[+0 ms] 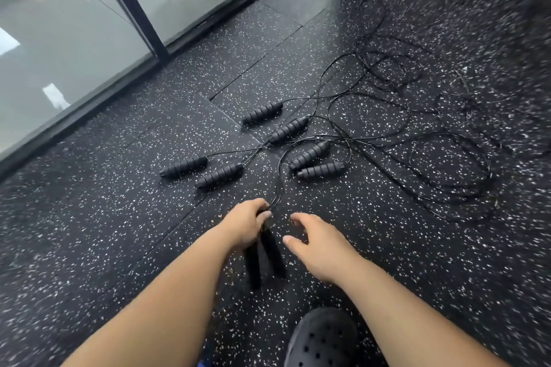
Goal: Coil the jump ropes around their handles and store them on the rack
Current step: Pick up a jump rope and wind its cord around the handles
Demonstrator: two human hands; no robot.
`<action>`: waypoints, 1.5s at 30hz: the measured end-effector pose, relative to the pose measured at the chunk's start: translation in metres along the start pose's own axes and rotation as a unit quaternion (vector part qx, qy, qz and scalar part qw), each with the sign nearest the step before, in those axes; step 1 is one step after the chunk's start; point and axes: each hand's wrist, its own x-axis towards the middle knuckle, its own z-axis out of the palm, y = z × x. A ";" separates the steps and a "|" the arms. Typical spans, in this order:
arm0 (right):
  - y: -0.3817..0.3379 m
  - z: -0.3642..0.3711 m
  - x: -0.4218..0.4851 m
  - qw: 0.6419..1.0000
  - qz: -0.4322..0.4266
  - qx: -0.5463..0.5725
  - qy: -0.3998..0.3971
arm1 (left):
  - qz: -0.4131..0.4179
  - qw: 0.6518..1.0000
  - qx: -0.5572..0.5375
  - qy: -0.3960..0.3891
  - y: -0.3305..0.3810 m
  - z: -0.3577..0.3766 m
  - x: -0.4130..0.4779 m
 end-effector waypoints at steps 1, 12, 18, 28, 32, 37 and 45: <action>-0.005 -0.004 -0.006 1.000 -0.002 -0.005 -0.002 | 0.016 1.000 -0.019 -0.008 0.012 -0.008 -0.004; -0.036 -0.058 -0.098 0.971 -0.029 0.180 0.153 | 0.129 0.904 -0.407 -0.014 0.172 -0.096 -0.094; -0.040 -0.112 -0.184 0.922 -0.093 0.260 0.270 | 0.176 0.825 -0.530 -0.087 0.264 -0.130 -0.158; -0.005 -0.157 -0.314 0.862 -0.117 0.347 0.349 | 0.213 0.787 -0.567 -0.114 0.393 -0.103 -0.245; 0.018 -0.160 -0.354 0.845 -0.131 0.364 0.369 | 0.161 0.761 -0.617 -0.121 0.437 -0.084 -0.263; 0.056 -0.156 -0.393 0.818 -0.134 0.450 0.333 | 0.031 0.727 -0.673 -0.130 0.484 -0.056 -0.270; 0.106 -0.158 -0.410 0.781 -0.107 0.481 0.384 | 0.028 0.825 -0.544 -0.148 0.489 0.024 -0.292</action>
